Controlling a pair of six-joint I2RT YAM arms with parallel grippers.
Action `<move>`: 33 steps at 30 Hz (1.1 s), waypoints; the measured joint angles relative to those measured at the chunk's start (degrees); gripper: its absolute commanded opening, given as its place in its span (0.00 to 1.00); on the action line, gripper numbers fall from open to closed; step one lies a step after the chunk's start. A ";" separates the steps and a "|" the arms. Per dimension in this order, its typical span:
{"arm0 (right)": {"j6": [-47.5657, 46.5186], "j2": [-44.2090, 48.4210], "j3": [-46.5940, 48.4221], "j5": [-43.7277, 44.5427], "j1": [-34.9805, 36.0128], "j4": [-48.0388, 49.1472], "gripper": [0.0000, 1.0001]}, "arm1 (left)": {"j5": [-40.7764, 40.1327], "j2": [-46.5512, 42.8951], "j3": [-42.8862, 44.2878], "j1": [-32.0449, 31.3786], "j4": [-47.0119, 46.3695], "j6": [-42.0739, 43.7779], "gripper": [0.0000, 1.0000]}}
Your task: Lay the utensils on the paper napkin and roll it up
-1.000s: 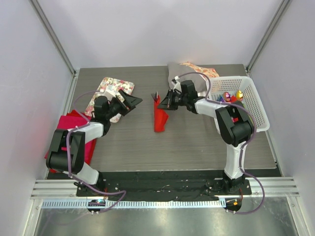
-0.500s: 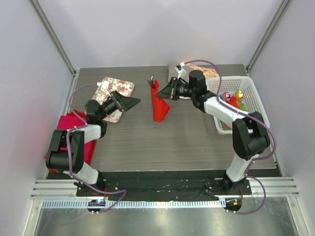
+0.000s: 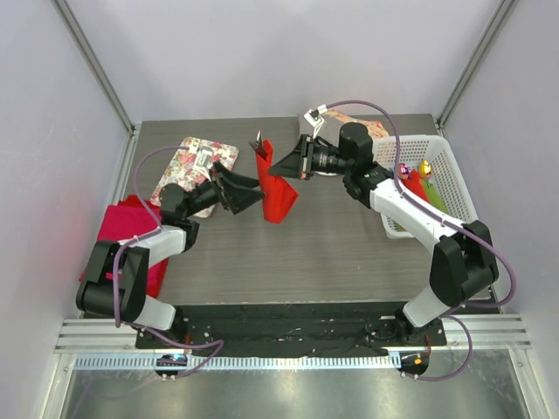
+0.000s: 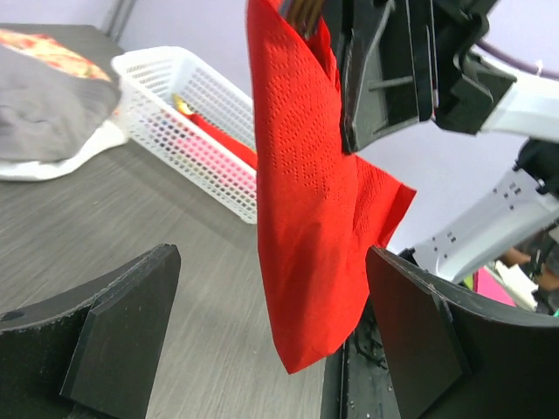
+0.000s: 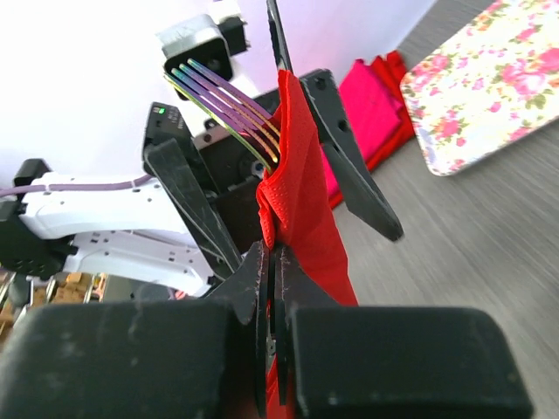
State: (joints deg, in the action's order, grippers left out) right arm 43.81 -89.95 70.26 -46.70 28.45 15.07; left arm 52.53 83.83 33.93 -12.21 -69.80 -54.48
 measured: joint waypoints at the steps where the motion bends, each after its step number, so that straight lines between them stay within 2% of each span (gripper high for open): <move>1: 0.11 0.52 0.00 -0.28 0.24 -0.02 0.01 | 0.04 -0.52 -0.33 -0.63 -0.24 0.37 0.93; 6: 0.22 2.25 -0.20 -1.60 1.42 -0.02 0.01 | 0.02 -3.26 -0.92 -2.19 -1.49 1.60 0.92; 13: 0.35 3.67 -0.74 -2.86 2.71 -0.63 0.01 | -0.02 -3.85 -0.92 -4.11 -3.34 1.75 0.87; 20: 0.59 5.64 -0.74 -3.39 3.87 -0.83 0.01 | -0.50 -4.90 -1.11 -5.22 -4.17 -1.46 0.84; 33: 1.90 7.61 -0.74 -3.54 5.07 -0.90 0.01 | -1.53 -8.55 -2.10 -5.42 -4.20 -5.33 0.84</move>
State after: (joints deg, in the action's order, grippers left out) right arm 45.71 -82.35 69.52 -50.24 33.52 14.17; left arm 51.00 75.29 31.83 -17.63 -74.00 -59.81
